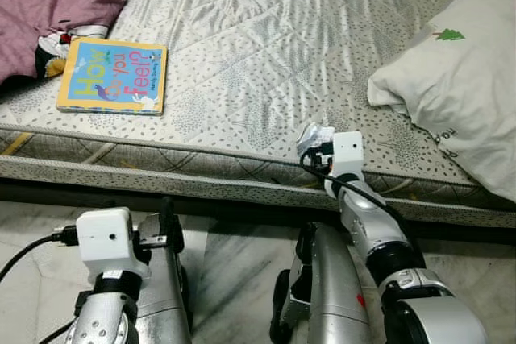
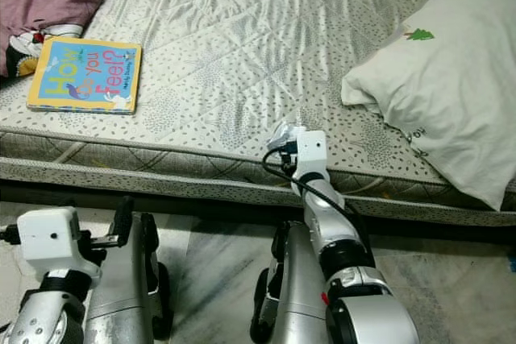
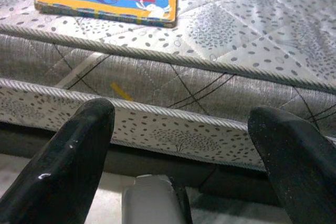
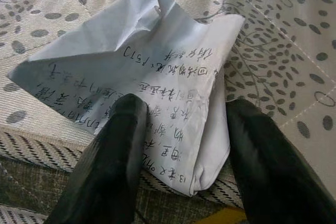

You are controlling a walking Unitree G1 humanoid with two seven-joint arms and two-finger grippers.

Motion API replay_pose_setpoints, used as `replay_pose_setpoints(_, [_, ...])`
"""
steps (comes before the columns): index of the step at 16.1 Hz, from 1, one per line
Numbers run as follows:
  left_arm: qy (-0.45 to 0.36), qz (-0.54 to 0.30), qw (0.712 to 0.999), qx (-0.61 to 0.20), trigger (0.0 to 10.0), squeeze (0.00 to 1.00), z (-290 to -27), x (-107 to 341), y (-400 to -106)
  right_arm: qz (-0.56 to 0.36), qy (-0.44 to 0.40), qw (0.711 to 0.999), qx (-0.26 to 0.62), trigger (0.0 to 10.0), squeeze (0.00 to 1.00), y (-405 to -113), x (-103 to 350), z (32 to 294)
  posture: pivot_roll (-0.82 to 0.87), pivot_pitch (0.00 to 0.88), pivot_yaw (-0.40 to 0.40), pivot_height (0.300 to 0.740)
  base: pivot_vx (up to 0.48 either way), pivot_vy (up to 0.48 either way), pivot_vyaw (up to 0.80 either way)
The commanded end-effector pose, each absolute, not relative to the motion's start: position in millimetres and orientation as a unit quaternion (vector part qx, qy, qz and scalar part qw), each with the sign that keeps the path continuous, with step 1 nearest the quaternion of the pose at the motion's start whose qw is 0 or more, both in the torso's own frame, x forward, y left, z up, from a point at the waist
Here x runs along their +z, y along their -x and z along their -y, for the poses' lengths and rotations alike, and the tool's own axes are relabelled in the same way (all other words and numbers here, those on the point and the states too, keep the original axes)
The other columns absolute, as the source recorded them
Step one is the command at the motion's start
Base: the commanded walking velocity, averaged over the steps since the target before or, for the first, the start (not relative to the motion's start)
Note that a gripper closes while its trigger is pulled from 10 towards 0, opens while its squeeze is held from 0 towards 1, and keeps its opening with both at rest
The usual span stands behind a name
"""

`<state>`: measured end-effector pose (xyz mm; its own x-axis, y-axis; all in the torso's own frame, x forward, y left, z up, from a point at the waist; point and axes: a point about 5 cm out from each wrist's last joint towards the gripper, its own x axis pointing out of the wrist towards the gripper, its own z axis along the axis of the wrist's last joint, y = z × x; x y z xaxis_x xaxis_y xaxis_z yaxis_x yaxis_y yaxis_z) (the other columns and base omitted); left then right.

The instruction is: Clean up the room

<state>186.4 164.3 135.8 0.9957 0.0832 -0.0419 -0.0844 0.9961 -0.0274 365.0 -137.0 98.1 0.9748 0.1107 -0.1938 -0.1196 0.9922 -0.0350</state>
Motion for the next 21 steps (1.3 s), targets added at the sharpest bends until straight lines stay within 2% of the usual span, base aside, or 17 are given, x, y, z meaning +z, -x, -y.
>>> replay_pose_setpoints(1, [0.017, -0.028, 0.999, 0.039, 10.0, 0.0, -163.1, 134.9, -183.3, -0.131, 0.015, 0.99, 0.043, 0.0, 0.0, -357.7, 81.2, 142.7, 0.17, 0.338, -0.117, 0.536, 0.0, 0.0, 0.0])
replay_pose_setpoints(9, [0.023, -0.011, 0.999, 0.037, 10.0, 0.0, -163.1, 135.5, -197.2, -0.114, -0.025, 0.993, 0.032, 0.0, 0.0, -364.9, 90.7, 143.1, 0.15, 0.273, -0.13, 0.536, 0.0, 0.0, 0.0])
replay_pose_setpoints(12, [0.044, -0.004, 0.999, 0.003, 10.0, 0.0, -153.6, 134.9, -209.0, -0.08, -0.054, 0.995, 0.037, 0.0, 0.0, -367.9, 101.2, 144.7, 0.12, 0.234, -0.119, 0.536, 0.0, 0.0, 0.0])
replay_pose_setpoints(15, [0.048, 0.013, 0.999, -0.022, 10.0, 0.0, -144.7, 140.8, -221.4, -0.057, -0.066, 0.996, 0.023, 0.0, 0.0, -367.8, 106.4, 152.6, 0.09, 0.209, -0.101, 0.536, 0.0, 0.0, 0.0])
replay_pose_setpoints(18, [0.05, 0.027, 0.998, -0.024, 10.0, 0.0, -146.6, 142.9, -235.0, -0.022, -0.082, 0.996, 0.012, 0.0, 0.0, -363.5, 112.3, 161.7, 0.06, 0.17, -0.084, 0.536, 0.0, 0.0, 0.0])
replay_pose_setpoints(19, [0.051, 0.038, 0.998, -0.024, 4.7, 0.0, -147.5, 144.1, -237.5, -0.011, -0.081, 0.997, 0.009, 0.0, 0.0, -359.5, 113.4, 164.8, 0.05, 0.157, -0.078, 0.536, 0.0, 0.0, 0.0])
replay_pose_setpoints(20, [0.062, 0.052, 0.996, -0.034, 0.0, 0.0, -146.7, 146.1, -243.2, 0.0, -0.076, 0.997, 0.002, 0.0, 0.0, -354.4, 114.1, 169.1, 0.03, 0.136, -0.074, 0.536, 0.0, 0.0, 0.0])
replay_pose_setpoints(21, [0.066, 0.055, 0.996, -0.038, 0.0, 0.0, -144.9, 146.8, -247.8, 0.005, -0.076, 0.997, -0.005, 0.0, 0.0, -349.0, 113.7, 173.0, 0.01, 0.115, -0.07, 0.536, 0.0, 0.0, 0.0])
